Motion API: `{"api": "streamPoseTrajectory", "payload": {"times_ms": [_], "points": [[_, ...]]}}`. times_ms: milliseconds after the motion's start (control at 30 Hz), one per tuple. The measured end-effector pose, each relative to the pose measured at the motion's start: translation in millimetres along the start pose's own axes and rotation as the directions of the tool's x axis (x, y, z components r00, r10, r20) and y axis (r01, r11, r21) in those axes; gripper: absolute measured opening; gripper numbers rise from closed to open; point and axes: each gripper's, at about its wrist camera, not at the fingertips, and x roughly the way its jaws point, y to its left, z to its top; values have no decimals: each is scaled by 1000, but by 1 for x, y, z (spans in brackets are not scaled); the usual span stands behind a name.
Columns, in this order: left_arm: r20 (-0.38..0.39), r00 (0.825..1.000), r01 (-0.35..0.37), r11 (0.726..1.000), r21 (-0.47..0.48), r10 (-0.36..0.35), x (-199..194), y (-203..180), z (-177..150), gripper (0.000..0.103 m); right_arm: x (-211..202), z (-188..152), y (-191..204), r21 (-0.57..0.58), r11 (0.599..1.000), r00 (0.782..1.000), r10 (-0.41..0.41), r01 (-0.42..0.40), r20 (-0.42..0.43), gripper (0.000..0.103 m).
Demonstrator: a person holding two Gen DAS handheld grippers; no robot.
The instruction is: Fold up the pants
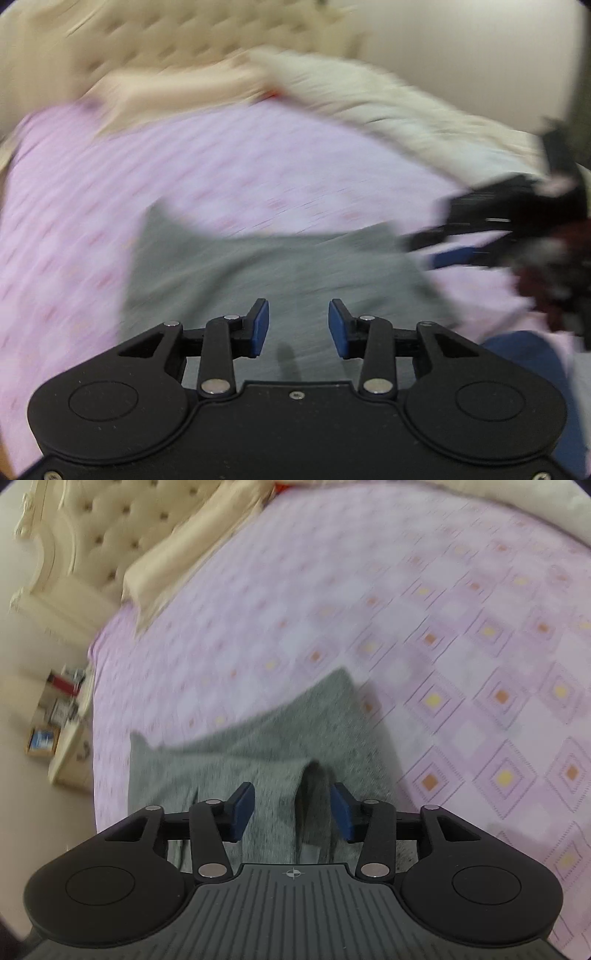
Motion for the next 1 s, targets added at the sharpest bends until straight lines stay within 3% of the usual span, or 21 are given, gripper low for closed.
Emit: {"api": "streamPoseTrajectory", "payload": {"times_ms": [167, 300, 400, 533, 567, 600, 667, 700, 833, 1000], "points": [[-98, 993, -87, 982, -166, 71, 10, 57, -17, 43, 14, 6, -2, -16, 1000, 997, 3, -4, -74, 51], [-216, 976, -65, 992, -108, 40, 24, 62, -37, 43, 27, 9, 0, -29, 999, 991, 11, -15, -133, 52], [-194, 981, -38, 998, -42, 29, 14, 56, -42, 44, 35, 11, 0, -36, 999, 985, 18, -24, -173, 53], [-158, 987, 23, 998, -59, -32, -11, 66, -46, 44, 39, 11, 7, -82, 996, 980, 16, -33, -199, 54], [-156, 987, 23, 998, -62, -33, -16, 68, -46, 44, 37, 10, 12, -107, 994, 981, 10, -31, -193, 51], [-160, 987, 9, 998, -62, -18, -20, 71, -47, 44, 33, 8, 18, -143, 989, 984, 13, -39, -179, 32], [-165, 986, -27, 998, -58, 17, -25, 76, -50, 44, 21, 3, 38, -263, 965, 991, -33, -3, -131, 17], [-168, 985, -37, 998, -57, 27, -24, 79, -48, 44, 14, 1, 50, -334, 942, 993, -55, 18, -101, 2], [-161, 986, -49, 996, -70, 37, -28, 85, -48, 44, -31, 9, 80, -409, 913, 1000, 14, -7, 15, 2], [-150, 988, -39, 997, -62, 29, -26, 84, -46, 44, -39, 31, 84, -434, 898, 994, -39, 78, 98, 2]]}}
